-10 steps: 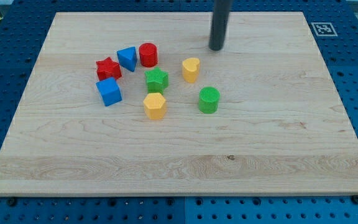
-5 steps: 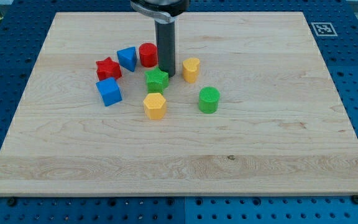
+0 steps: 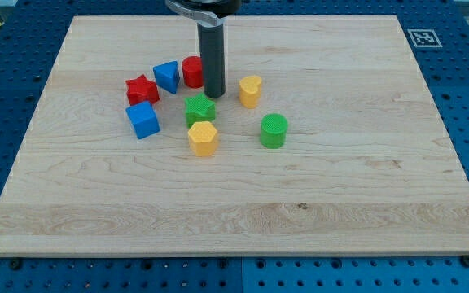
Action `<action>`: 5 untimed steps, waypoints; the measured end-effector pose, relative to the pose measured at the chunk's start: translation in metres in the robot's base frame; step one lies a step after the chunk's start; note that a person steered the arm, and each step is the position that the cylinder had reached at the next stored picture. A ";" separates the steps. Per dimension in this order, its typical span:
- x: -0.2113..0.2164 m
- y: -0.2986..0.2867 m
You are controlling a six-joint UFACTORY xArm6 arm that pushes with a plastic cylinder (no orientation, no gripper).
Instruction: Slide green star to blue cube
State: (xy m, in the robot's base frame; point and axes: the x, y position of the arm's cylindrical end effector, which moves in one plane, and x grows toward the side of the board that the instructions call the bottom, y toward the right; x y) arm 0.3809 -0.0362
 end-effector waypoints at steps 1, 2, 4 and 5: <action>0.031 0.000; 0.060 0.000; 0.046 0.000; 0.036 0.000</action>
